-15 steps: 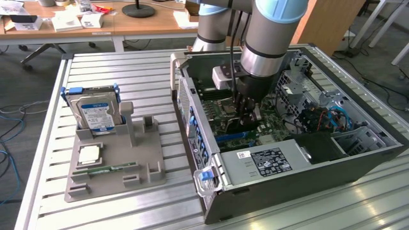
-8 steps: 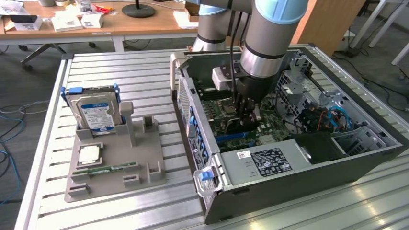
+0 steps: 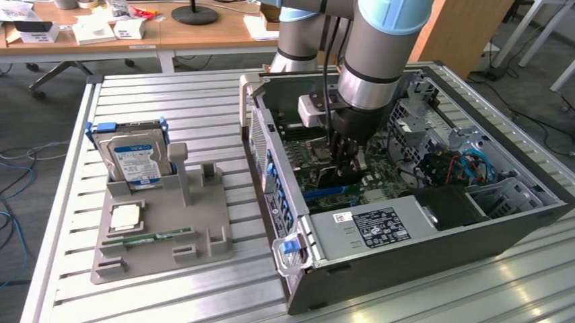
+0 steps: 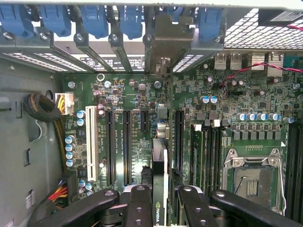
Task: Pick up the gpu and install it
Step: 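Insert the gpu into the slot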
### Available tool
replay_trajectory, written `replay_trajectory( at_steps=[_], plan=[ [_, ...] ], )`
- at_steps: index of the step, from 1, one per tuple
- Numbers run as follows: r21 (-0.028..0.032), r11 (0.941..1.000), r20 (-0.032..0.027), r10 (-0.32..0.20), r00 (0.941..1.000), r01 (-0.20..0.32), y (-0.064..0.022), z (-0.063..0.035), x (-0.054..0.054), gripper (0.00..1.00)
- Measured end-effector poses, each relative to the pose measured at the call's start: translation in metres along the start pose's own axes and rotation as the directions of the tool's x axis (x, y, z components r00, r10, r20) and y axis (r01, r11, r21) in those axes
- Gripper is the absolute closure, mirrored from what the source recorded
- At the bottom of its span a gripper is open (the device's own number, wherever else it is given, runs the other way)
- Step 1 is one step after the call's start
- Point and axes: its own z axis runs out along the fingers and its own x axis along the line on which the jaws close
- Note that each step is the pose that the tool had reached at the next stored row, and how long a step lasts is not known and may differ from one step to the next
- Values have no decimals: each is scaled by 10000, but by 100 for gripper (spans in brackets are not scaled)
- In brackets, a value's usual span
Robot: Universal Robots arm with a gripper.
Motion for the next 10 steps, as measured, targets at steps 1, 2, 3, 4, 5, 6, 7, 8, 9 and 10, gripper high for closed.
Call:
replay_trajectory(
  at_steps=[1,2,3,4,5,6,7,8,9,10],
  plan=[
    [0,10000,0,0,10000,0,0,0,0,74],
    [0,10000,1,1,10000,-1,0,1,0,74],
    [0,10000,1,0,10000,0,0,1,0,74],
    [1,10000,1,0,10000,0,0,1,0,74],
    [1,10000,2,1,10000,-1,0,2,0,74],
    [2,10000,5,0,10000,0,0,7,0,74],
    [1,10000,3,0,10000,0,1,9,0,74],
    [0,10000,1,0,10000,0,2,11,0,74],
    [0,10000,0,1,10000,-1,3,13,0,74],
    [0,10000,-2,0,10000,0,3,14,0,74]
  ],
)
